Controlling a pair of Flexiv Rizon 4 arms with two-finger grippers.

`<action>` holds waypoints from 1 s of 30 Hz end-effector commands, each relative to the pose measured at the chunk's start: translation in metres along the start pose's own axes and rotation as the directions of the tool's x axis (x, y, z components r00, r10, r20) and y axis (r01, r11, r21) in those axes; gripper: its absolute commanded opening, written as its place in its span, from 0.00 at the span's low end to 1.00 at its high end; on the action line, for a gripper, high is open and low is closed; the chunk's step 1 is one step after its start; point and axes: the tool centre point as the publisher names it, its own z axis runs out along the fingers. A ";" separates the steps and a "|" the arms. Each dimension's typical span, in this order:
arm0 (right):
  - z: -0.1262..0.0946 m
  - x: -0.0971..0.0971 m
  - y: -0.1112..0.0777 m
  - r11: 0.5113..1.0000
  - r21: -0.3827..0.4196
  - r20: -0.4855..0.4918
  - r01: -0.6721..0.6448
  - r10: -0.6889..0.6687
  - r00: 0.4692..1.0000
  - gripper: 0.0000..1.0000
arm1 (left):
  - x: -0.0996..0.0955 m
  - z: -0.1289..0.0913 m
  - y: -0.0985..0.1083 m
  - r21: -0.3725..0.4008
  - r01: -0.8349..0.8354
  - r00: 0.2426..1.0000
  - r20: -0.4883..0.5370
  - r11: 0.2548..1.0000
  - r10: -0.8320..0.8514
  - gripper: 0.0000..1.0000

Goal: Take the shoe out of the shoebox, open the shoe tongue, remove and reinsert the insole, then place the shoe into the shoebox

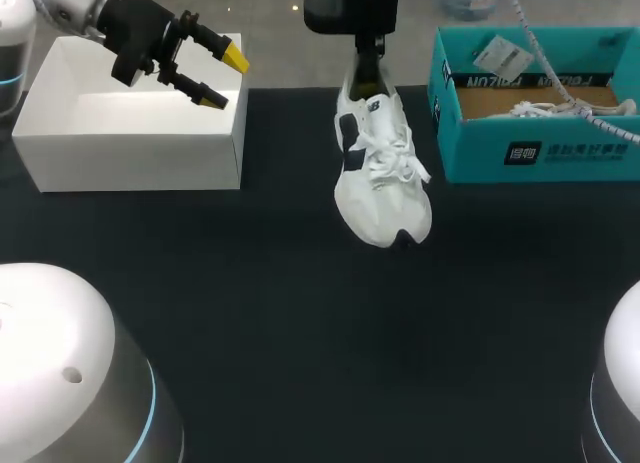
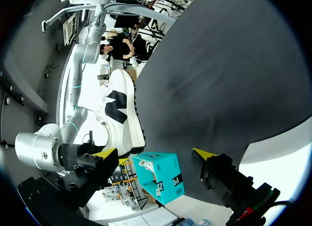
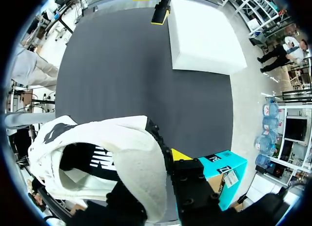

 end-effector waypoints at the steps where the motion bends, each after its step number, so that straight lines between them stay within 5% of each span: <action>1: -0.023 0.004 -0.004 1.000 -0.003 0.016 0.005 -0.005 1.000 0.00 | 0.000 0.000 0.000 0.000 0.000 1.000 -0.003 1.000 0.000 1.00; 21: -0.029 0.005 -0.003 1.000 -0.022 0.046 -0.006 0.007 0.999 0.00 | 0.000 0.000 0.000 0.000 0.000 1.000 -0.003 1.000 0.000 1.00; 30: -0.035 -0.005 -0.054 0.996 -0.066 0.067 0.052 -0.048 0.997 0.00 | 0.000 0.000 0.000 0.000 0.000 1.000 -0.003 1.000 0.000 1.00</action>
